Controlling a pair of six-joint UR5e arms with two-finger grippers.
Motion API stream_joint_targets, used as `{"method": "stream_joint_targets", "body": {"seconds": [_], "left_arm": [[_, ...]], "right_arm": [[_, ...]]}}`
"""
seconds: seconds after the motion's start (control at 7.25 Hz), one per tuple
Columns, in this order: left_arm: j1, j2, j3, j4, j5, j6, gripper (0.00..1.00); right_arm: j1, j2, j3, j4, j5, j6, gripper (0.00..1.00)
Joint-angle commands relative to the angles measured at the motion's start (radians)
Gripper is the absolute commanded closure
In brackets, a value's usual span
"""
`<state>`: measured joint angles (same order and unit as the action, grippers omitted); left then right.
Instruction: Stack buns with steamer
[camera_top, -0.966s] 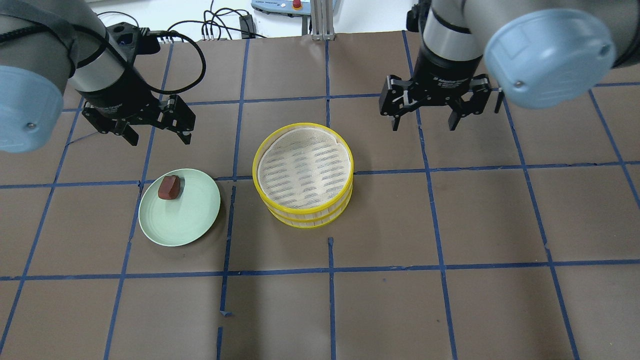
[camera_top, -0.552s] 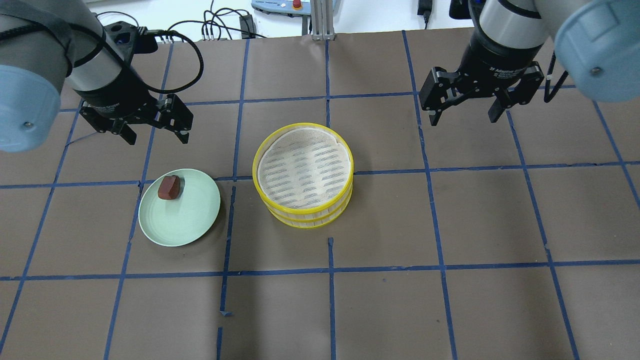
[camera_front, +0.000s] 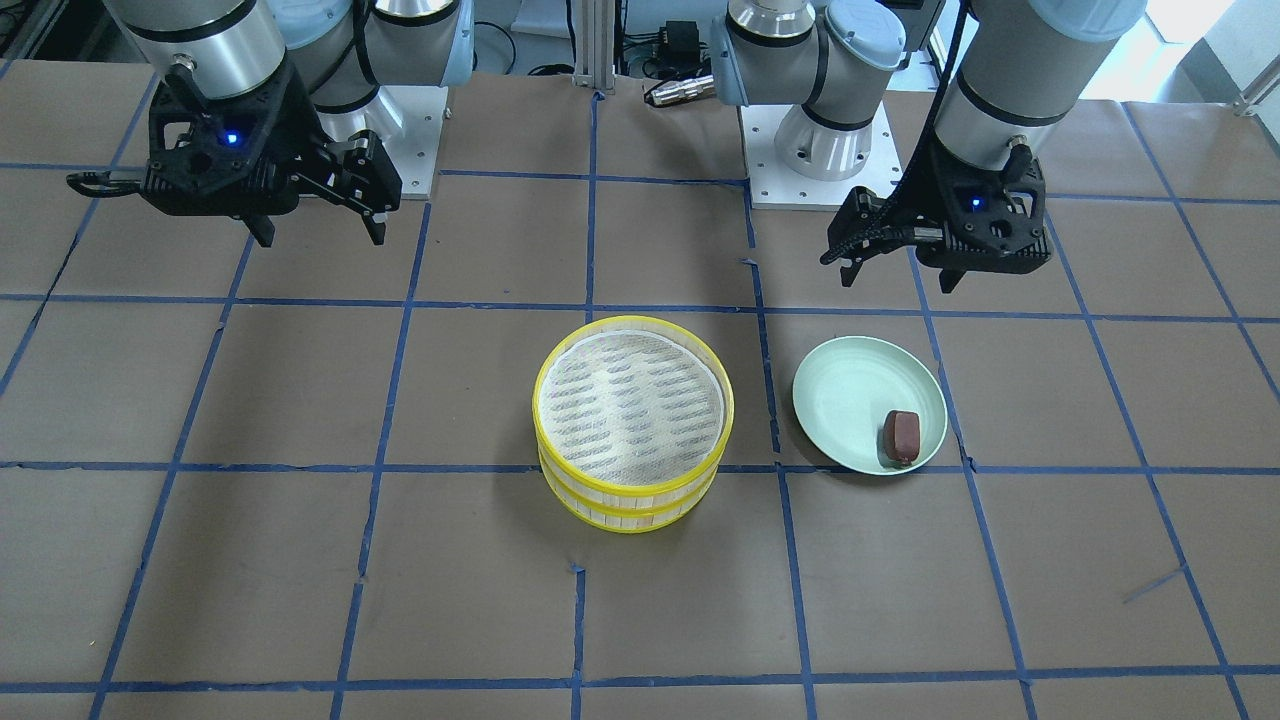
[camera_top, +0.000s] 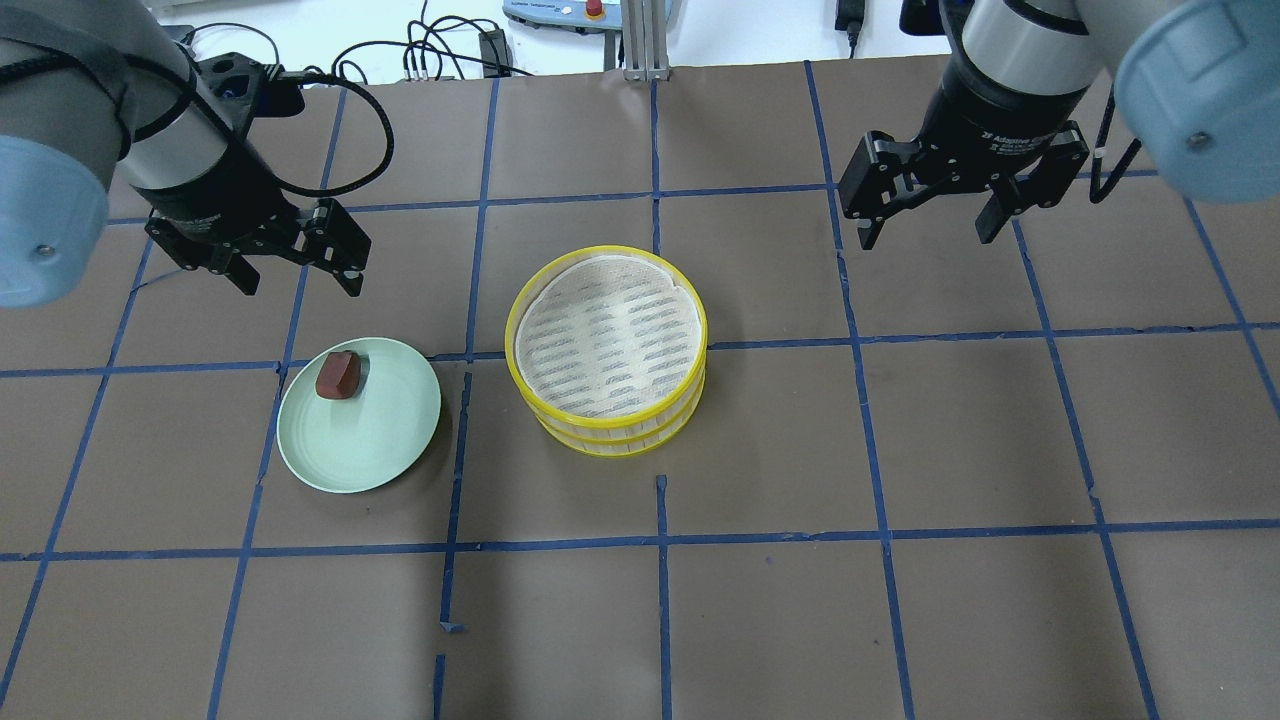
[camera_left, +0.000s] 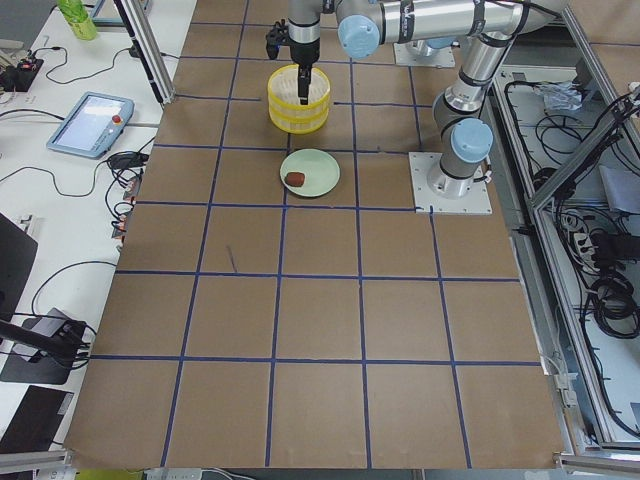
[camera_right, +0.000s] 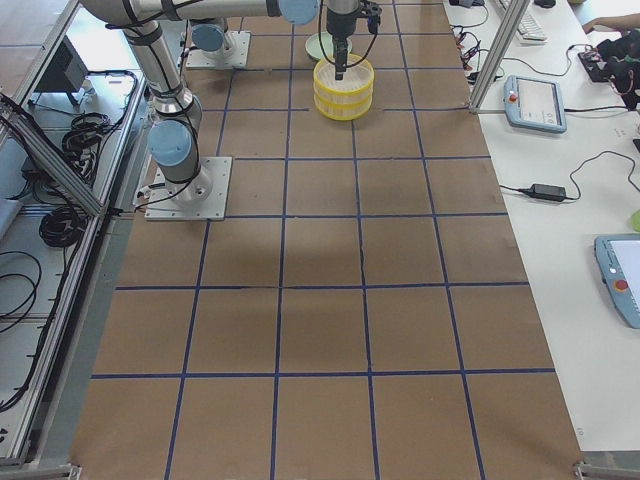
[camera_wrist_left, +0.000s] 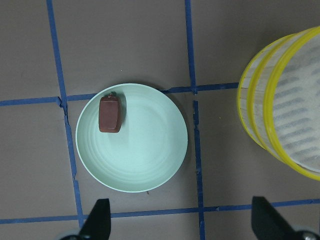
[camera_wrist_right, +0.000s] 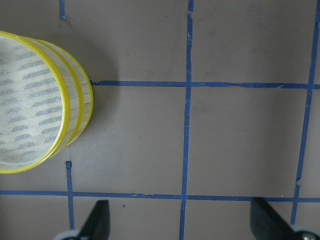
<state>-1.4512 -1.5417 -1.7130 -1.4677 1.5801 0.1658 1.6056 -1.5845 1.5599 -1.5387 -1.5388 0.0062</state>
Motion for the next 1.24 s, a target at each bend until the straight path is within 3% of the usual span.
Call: {"method": "stream_joint_targets", "body": {"seconds": [0.0,0.14,0.55,1.1], "left_arm": [[0.057,-0.004,-0.075,0.068,-0.002,0.085,0.01],[0.080,-0.027,-0.120,0.126,-0.003,0.092,0.01],[0.094,-0.222,-0.163,0.347,0.004,0.093,0.01],[0.095,-0.313,-0.217,0.404,0.044,0.096,0.07]], "right_arm": [[0.000,-0.002,0.000,0.000,0.002,0.000,0.00],[0.005,-0.002,0.000,-0.001,0.003,0.000,0.00],[0.003,-0.002,-0.001,0.000,0.002,0.000,0.00],[0.008,-0.003,-0.003,-0.003,0.005,0.003,0.00]]}}
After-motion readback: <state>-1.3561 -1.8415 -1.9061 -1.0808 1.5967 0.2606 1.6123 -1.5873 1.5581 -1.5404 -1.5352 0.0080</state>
